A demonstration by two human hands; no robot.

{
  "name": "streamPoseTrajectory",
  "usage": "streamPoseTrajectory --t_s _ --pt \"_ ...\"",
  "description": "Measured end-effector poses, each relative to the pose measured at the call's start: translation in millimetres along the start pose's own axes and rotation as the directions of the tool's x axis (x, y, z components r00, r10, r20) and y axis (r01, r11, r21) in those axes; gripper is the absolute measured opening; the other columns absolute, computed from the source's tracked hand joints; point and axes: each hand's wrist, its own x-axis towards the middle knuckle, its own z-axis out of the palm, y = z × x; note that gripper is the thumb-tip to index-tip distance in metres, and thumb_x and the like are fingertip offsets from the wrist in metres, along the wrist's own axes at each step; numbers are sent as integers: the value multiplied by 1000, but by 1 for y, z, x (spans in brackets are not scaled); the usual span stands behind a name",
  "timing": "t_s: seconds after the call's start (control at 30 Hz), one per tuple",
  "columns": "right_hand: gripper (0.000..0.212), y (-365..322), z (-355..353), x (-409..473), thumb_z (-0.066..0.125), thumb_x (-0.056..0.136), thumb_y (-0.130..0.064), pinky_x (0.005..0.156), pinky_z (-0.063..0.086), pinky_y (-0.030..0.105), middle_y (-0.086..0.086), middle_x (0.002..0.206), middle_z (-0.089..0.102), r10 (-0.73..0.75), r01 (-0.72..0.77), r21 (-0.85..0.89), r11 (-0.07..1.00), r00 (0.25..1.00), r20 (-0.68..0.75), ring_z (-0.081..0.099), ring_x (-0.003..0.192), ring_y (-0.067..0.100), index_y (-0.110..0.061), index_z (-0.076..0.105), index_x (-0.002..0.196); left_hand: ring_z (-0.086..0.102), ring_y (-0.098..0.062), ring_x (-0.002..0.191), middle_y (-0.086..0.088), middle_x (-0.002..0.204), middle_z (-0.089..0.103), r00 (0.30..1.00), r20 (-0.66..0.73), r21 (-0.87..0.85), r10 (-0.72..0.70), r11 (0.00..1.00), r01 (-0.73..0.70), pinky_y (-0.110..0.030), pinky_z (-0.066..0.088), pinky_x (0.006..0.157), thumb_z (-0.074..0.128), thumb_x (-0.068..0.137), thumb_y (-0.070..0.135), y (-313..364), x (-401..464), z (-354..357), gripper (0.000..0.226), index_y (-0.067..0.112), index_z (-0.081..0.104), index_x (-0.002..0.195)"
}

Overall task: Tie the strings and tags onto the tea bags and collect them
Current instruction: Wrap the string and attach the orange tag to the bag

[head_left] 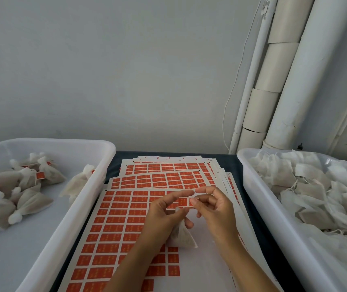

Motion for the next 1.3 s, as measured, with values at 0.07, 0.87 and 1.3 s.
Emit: streamPoseTrajectory --t_s 0.07,0.87,1.3 --pt "19 0 0 0 71 80 -18 54 48 10 -10 86 69 -2 2 -1 1000 1000 5 66 72 3 -25 60 95 69 -21 64 8 109 69 1000 4 1 2 1000 -2 -30 59 67 64 86 9 0 0 0 31 32 68 106" --pt "20 6 0 2 71 80 -18 57 51 13 -8 88 69 8 -8 -19 1000 1000 -5 67 74 10 -22 62 97 69 -19 62 -1 113 68 1000 21 -29 12 1000 -12 -13 47 49 62 87 6 1 -1 0 31 31 69 106" --pt "23 4 2 0 72 79 -19 54 49 11 -10 86 69 -30 30 -24 999 1000 -6 66 73 2 -28 59 95 69 -21 63 11 108 69 999 42 -36 24 999 -22 -16 50 53 61 88 8 1 -1 0 31 33 71 104"
